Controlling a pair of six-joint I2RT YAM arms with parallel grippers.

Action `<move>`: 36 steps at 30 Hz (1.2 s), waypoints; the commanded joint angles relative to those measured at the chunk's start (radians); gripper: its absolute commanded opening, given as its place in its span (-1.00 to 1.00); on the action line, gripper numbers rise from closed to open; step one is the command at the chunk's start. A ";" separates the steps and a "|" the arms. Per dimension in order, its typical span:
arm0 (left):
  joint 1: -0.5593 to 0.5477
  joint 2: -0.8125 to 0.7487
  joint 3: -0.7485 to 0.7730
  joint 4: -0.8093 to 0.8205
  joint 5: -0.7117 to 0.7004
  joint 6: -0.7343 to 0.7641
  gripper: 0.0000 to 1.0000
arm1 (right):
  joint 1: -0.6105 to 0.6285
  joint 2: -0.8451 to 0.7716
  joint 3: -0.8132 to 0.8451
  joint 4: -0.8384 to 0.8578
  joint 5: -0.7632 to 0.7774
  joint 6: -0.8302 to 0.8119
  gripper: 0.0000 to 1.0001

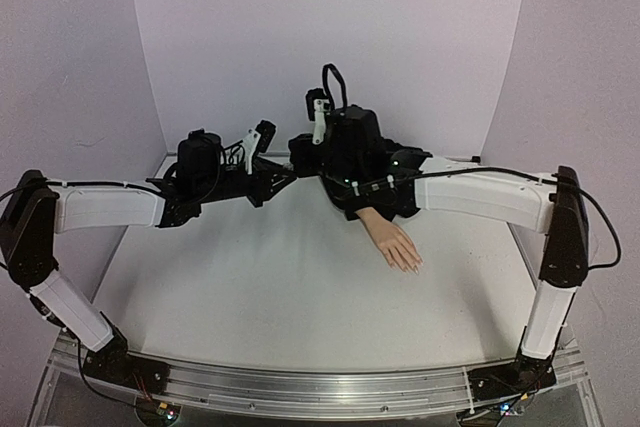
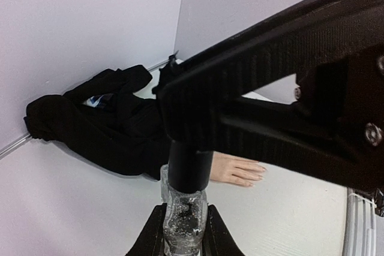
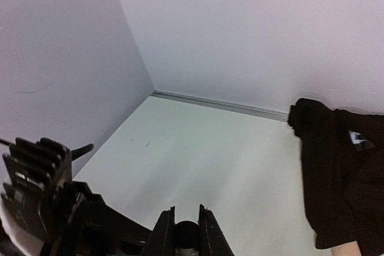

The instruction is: Paint the nails

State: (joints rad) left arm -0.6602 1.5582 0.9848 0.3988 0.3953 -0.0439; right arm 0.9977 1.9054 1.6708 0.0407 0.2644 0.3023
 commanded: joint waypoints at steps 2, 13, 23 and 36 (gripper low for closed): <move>0.006 0.028 0.141 0.195 -0.103 0.065 -0.99 | 0.134 0.138 0.196 -0.341 0.128 0.054 -1.00; 0.007 -0.033 0.081 0.134 -0.092 0.009 -1.00 | 0.097 -0.027 0.133 -0.346 0.053 -0.007 0.17; 0.011 -0.113 0.040 0.004 0.254 -0.066 -1.00 | -0.110 -0.289 -0.045 -0.333 -0.683 -0.266 0.42; 0.010 -0.119 0.053 0.031 0.764 -0.146 -1.00 | -0.218 -0.179 0.100 -0.335 -1.286 -0.399 -0.04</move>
State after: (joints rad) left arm -0.6498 1.4651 1.0183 0.3925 1.0002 -0.1533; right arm 0.7900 1.6741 1.6801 -0.3091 -0.8137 -0.0903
